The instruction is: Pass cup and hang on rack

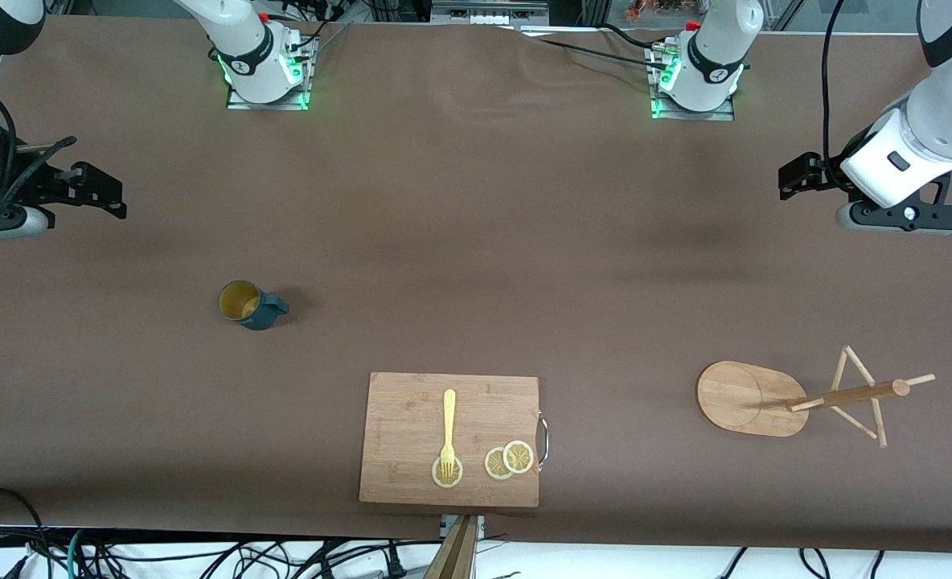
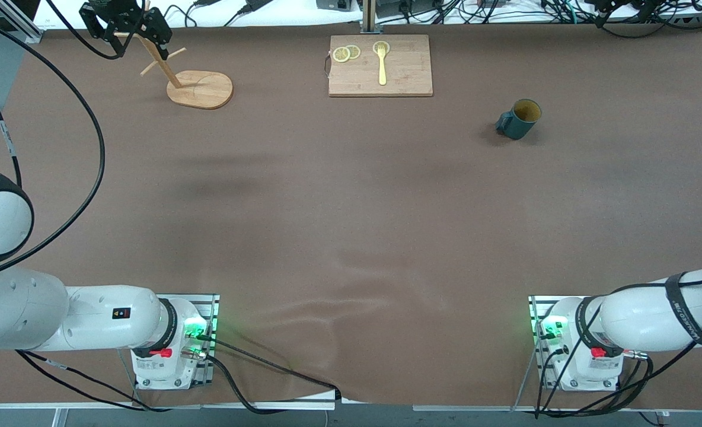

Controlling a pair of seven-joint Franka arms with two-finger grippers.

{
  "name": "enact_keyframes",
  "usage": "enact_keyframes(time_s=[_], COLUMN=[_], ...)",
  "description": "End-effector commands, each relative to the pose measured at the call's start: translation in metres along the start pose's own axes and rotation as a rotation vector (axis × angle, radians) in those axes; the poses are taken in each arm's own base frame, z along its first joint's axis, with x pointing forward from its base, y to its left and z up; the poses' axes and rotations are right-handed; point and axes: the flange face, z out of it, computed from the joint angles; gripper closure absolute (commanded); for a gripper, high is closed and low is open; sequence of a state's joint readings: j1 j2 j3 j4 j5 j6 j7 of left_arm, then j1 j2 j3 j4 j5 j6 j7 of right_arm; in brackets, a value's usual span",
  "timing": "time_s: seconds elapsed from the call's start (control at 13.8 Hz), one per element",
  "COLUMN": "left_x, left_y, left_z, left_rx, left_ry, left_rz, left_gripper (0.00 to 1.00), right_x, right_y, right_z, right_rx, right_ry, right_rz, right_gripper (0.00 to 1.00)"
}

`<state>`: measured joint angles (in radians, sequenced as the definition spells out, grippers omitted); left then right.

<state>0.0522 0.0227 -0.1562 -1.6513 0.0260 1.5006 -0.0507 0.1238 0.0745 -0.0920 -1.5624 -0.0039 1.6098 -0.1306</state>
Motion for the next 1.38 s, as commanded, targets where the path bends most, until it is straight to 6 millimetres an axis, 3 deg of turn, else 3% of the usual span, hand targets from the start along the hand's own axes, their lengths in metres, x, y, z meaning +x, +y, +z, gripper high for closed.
enact_keyframes(time_s=[0.0,1.31], left_x=[0.002,0.002], left_y=[-0.003,-0.003], left_z=[-0.004,-0.004], left_rx=[0.026,0.026], left_ry=[0.006,0.006], left_rz=[0.014,0.014], left_gripper=[0.00,0.00], right_x=[-0.005,-0.002], right_y=[0.002,0.012], right_z=[-0.004,-0.007], right_rx=[0.002,0.005], right_ry=[0.015,0.022], right_rz=[-0.006,0.019], right_gripper=[0.00,0.00])
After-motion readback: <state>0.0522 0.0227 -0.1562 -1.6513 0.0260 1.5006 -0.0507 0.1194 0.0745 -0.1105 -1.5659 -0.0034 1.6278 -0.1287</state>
